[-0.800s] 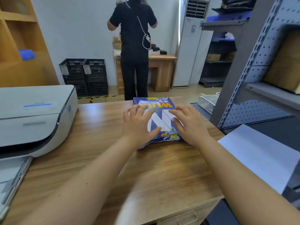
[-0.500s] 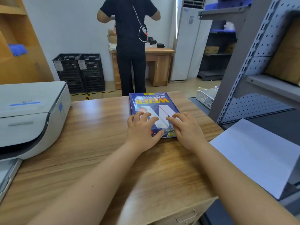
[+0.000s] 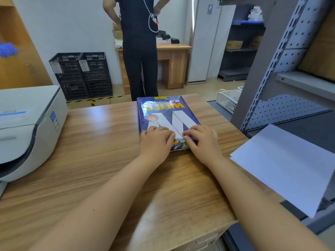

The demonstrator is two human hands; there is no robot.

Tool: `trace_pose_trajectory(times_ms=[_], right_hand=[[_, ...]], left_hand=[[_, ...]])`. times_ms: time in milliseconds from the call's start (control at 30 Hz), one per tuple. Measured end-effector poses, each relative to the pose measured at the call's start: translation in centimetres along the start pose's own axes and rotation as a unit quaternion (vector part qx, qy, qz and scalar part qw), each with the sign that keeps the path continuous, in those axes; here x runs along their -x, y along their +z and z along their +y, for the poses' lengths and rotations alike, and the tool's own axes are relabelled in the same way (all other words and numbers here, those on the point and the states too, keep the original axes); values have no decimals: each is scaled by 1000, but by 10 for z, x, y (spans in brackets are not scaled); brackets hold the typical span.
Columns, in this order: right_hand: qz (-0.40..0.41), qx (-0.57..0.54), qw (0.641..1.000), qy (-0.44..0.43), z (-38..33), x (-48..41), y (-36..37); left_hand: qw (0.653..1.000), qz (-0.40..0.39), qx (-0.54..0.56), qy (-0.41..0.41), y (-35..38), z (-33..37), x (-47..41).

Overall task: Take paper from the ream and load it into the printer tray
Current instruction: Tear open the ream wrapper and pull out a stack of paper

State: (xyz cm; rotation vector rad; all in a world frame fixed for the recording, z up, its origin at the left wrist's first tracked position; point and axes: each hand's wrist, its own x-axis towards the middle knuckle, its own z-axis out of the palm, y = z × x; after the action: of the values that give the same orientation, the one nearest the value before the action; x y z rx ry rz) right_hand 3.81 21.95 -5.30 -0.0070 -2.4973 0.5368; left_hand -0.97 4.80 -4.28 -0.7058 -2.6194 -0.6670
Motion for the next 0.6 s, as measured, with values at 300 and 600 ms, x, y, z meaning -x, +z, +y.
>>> trace_pose_trajectory(times_ms=[300,600], right_hand=[[-120,8,990,79,-11,-23,-11],[-144,-11,984,104,-16,-37,-15]], left_hand=[[990,-137,-20,-34,-22,5,-39],[988,-137,-63,34,-19,6,-33]])
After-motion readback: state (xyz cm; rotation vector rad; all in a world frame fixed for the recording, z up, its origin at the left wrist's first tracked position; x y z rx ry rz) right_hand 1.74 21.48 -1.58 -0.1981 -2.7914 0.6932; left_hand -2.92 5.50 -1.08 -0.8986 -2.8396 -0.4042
